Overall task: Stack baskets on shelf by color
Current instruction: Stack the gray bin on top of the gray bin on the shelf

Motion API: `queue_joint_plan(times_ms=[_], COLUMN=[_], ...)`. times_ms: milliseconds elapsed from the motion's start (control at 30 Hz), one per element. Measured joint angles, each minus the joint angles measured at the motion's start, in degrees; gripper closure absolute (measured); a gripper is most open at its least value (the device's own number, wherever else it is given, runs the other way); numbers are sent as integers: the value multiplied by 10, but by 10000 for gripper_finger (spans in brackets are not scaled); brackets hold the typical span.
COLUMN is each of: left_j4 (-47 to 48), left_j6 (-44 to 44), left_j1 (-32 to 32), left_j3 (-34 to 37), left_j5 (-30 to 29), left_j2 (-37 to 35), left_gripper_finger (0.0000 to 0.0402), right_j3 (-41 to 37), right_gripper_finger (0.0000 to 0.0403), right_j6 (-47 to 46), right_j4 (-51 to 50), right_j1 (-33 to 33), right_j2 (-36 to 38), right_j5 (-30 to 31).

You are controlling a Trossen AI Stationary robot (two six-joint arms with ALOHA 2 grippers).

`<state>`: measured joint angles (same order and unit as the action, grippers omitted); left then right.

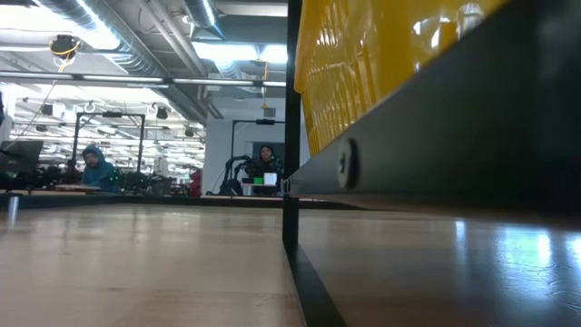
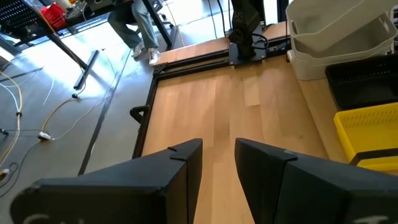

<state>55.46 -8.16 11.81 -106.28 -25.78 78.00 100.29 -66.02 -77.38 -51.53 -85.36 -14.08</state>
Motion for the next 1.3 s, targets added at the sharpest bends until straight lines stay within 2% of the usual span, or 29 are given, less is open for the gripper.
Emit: queue_joint_plan(times_ms=[333,600,900,1167,1300], left_j4=[9,12,11,11,11], left_j6=[0,0,0,0,0], left_j1=[0,0,0,0,0], left_j3=[0,0,0,0,0], left_j5=[0,0,0,0,0], left_j2=[0,0,0,0,0], left_gripper_finger=[314,314,314,314,314], right_j3=[0,-3,-3,-3,-3], right_gripper_finger=[403,403,403,401,387], right_j6=[-27,-12,-7,5,2], right_j4=[-32,-46,-50,-47,-44], right_j1=[0,0,0,-3,-4], right_j2=[-6,-49,-98,-135,-142], right_j5=[36,39,83,85,71])
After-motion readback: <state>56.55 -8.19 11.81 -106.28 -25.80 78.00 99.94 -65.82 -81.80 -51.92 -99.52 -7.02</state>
